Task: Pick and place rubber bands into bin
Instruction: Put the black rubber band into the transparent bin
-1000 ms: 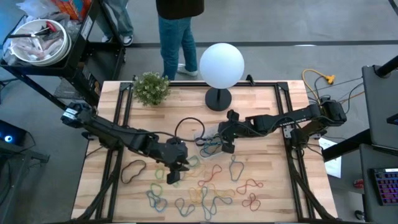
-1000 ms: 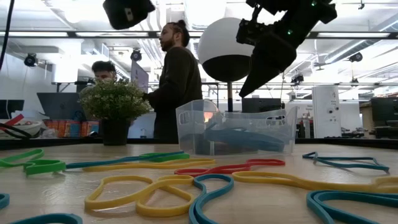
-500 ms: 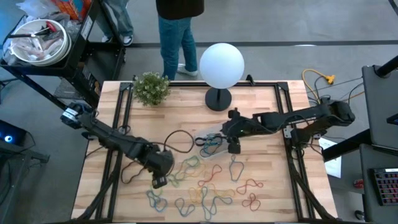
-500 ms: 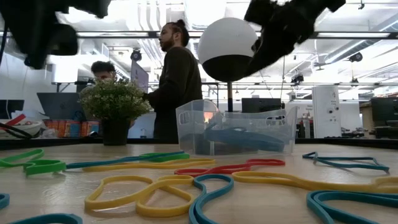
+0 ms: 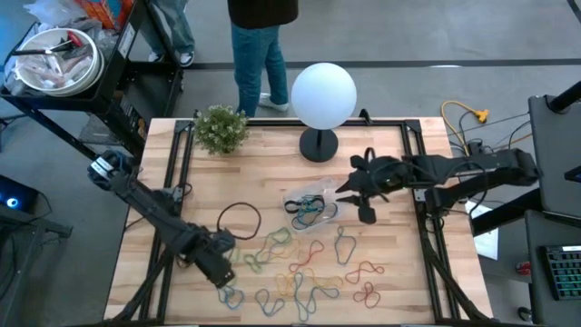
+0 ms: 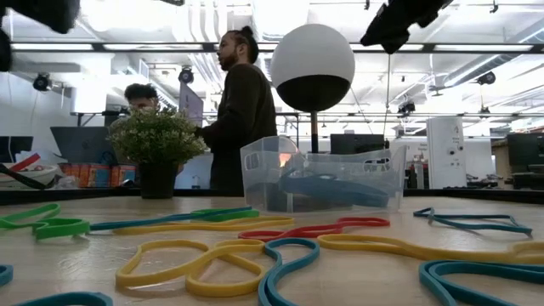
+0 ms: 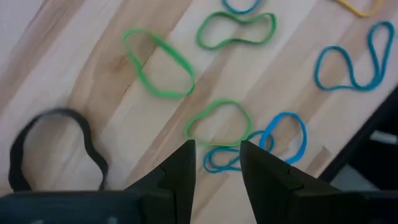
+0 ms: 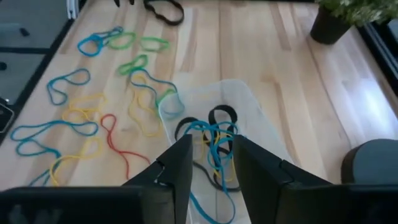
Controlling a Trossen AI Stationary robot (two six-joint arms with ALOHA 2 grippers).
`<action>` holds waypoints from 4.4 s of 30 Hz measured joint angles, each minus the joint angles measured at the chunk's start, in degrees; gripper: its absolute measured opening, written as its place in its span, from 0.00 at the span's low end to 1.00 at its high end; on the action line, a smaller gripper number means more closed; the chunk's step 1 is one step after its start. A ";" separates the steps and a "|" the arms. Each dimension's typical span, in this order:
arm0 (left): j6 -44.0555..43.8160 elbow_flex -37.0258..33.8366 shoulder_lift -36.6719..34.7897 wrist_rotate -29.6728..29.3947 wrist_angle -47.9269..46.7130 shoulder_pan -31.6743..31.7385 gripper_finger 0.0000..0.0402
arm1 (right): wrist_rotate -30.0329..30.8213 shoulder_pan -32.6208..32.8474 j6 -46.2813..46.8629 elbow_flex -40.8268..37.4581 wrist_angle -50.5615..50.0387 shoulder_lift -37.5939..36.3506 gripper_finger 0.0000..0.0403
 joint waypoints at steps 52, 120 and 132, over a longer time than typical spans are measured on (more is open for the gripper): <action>-22.70 -13.62 0.21 -10.97 -1.94 -17.21 0.27 | -1.18 0.01 0.56 -0.12 -2.70 -2.99 0.17; -21.28 -22.32 -5.60 -11.01 9.94 -19.17 0.00 | -0.96 1.26 8.04 -0.78 -0.93 -2.97 0.17; -21.02 -19.94 -14.29 -28.64 9.62 -18.03 0.00 | -0.70 1.25 9.57 -0.80 -0.15 -2.97 0.17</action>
